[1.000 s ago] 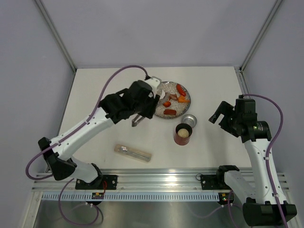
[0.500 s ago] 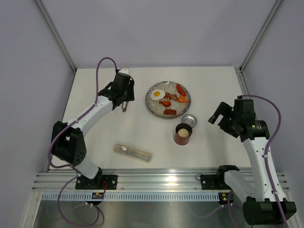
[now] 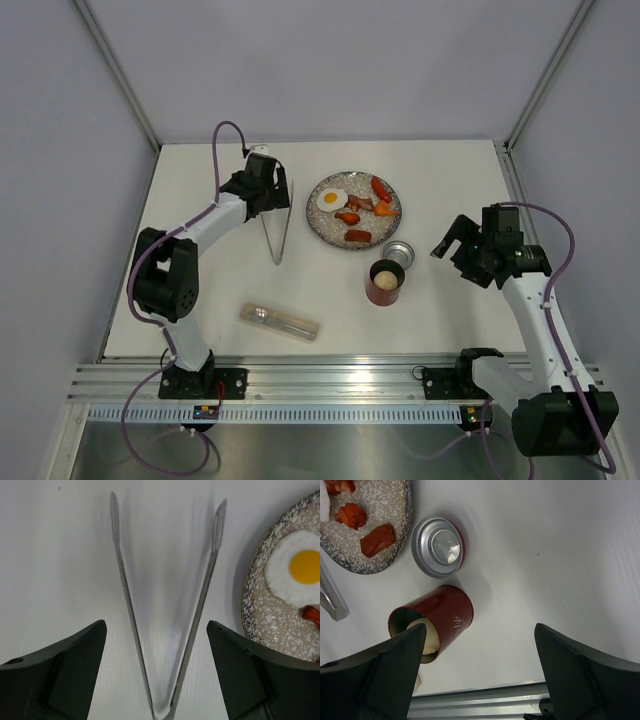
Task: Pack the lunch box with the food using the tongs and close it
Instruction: Place the clamp at the center of the board, then pick up the box lid from the center of the board.
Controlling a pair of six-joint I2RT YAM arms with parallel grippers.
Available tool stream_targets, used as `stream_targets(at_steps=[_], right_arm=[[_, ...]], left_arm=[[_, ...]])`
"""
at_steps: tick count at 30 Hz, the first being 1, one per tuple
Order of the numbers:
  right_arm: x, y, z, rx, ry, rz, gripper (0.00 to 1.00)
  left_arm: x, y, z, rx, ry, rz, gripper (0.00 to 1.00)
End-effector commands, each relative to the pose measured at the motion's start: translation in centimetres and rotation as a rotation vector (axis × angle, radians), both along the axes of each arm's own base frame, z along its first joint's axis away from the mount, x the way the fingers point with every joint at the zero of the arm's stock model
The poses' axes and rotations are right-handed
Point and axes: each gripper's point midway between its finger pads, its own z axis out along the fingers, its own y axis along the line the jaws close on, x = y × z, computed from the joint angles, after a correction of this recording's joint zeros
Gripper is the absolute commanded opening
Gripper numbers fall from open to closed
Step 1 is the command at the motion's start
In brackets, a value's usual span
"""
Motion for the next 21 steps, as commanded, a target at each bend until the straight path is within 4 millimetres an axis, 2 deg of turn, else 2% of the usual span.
stream_targets(at_steps=[1, 5, 6, 8, 9, 13, 16, 21], right_arm=[[2.4, 0.8, 0.0, 0.051, -0.041, -0.006, 0.96], [3.8, 1.4, -1.4, 0.084, -0.017, 0.0, 0.88], [4.0, 1.5, -1.7, 0.085, -0.012, 0.001, 0.84], [4.5, 1.7, -3.1, 0.095, 0.023, 0.013, 0.81], [5.0, 2.0, -3.4, 0.102, 0.02, 0.023, 0.78], [5.8, 2.8, -5.9, 0.139, 0.071, 0.055, 0.8], [6.4, 3.7, -7.4, 0.179, 0.095, 0.075, 0.8], [6.8, 4.8, -10.6, 0.186, 0.177, 0.111, 0.82]], left_arm=[[2.2, 0.0, 4.1, -0.081, -0.128, 0.032, 0.87], [0.9, -0.1, 7.2, -0.129, -0.171, 0.027, 0.87], [0.2, -0.1, 9.4, -0.154, -0.21, 0.022, 0.87], [-1.0, -0.2, 11.0, -0.19, -0.222, 0.011, 0.88], [-1.9, -0.3, 12.9, -0.21, -0.253, -0.004, 0.88], [-5.2, -1.1, 15.5, -0.241, -0.242, -0.084, 0.89], [-7.8, -1.7, 16.7, -0.273, -0.235, -0.13, 0.89], [-12.1, -4.6, 16.4, -0.324, -0.191, -0.232, 0.89]])
